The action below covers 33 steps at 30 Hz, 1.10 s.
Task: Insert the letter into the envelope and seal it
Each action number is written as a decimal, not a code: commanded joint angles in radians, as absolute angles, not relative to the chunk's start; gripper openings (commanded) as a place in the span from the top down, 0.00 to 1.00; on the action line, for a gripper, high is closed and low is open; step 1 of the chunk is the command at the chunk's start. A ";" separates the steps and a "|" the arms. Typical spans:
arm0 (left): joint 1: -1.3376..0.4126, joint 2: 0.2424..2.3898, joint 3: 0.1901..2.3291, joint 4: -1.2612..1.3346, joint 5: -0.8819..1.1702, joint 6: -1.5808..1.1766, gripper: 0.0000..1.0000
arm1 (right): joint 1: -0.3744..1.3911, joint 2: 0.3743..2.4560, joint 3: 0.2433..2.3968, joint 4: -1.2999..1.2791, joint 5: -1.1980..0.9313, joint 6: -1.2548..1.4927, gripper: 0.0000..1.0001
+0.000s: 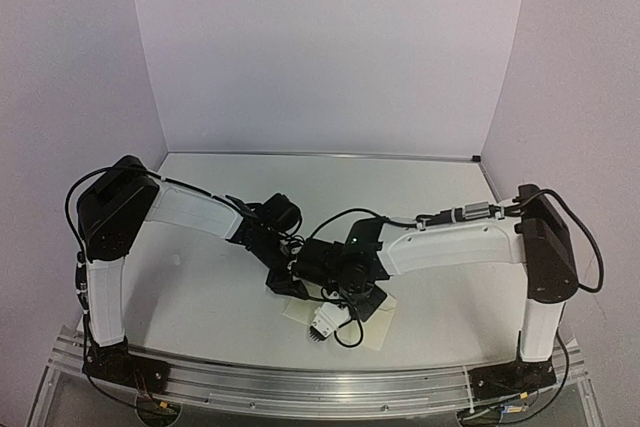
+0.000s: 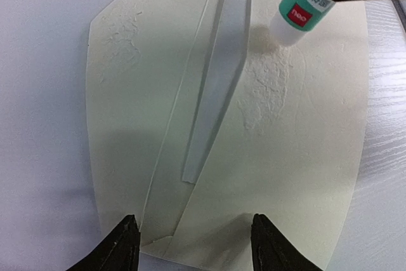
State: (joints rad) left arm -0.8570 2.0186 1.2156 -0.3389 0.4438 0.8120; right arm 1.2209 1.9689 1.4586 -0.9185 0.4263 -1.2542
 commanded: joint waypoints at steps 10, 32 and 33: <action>-0.866 2.078 1.158 -0.422 0.359 0.843 0.41 | 1.225 2.119 1.587 -0.815 0.418 -1.277 1.00; -0.865 2.086 1.157 -0.431 0.341 0.848 0.41 | 1.244 1.987 1.482 -0.985 0.349 -1.255 1.00; -0.865 2.088 1.158 -0.430 0.343 0.847 0.41 | 1.244 2.010 1.500 -0.973 0.362 -1.255 1.00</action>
State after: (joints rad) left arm -0.8577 2.0186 1.2134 -0.3318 0.4450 0.8154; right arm 1.2400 2.0041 1.4845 -0.9169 0.3874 -1.2568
